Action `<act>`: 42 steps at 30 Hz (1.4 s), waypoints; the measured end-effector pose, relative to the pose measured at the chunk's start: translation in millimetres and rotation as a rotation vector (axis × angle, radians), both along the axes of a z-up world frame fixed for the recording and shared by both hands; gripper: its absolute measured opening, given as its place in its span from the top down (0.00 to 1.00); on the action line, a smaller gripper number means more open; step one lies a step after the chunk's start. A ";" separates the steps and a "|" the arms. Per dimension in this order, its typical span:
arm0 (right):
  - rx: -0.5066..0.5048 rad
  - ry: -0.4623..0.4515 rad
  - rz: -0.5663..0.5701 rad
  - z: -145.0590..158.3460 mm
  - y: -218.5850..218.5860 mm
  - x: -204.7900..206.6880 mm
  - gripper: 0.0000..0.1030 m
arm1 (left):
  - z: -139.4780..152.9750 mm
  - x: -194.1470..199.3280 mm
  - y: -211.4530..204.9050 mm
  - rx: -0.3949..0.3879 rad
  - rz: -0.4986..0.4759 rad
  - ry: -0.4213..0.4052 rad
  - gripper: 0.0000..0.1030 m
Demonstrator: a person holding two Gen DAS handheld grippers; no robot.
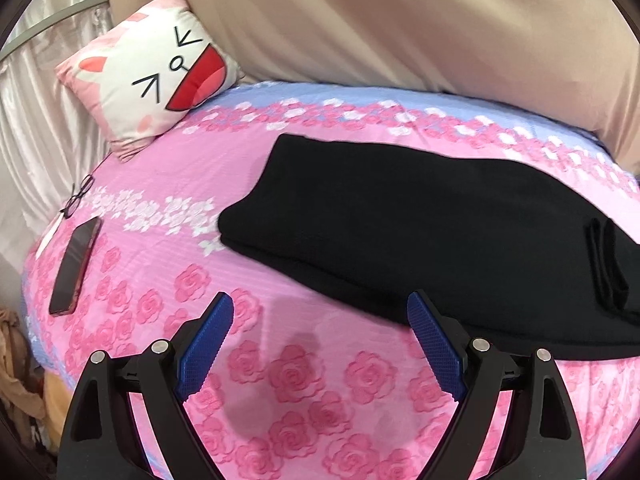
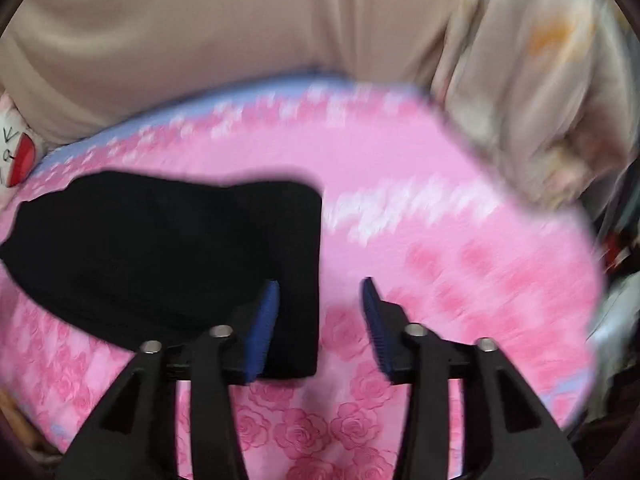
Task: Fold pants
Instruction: 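Release the leg end from the right gripper and reposition both tools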
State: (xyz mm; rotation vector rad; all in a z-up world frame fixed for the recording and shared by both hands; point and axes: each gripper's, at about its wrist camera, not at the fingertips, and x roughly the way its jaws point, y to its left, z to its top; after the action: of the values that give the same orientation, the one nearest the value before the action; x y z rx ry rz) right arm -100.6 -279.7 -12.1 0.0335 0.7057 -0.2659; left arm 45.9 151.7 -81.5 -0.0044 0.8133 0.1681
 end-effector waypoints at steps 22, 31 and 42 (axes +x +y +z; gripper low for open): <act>0.043 0.158 0.463 -60.2 209.2 141.7 0.90 | -4.4 5.2 60.3 -0.055 0.109 -0.016 0.16; 0.008 -0.004 0.450 -9.7 212.1 90.3 0.31 | -16.0 17.1 119.2 -0.290 0.164 0.012 0.16; -0.068 0.056 0.281 -11.0 178.1 58.2 0.18 | -34.1 72.9 124.5 -0.446 0.158 0.091 0.16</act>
State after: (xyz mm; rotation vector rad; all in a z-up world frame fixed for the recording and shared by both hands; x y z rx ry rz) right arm -42.4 -101.6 -23.1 -0.1377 0.7471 -0.0218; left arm 118.8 276.2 -115.6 -0.4850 0.9275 0.1339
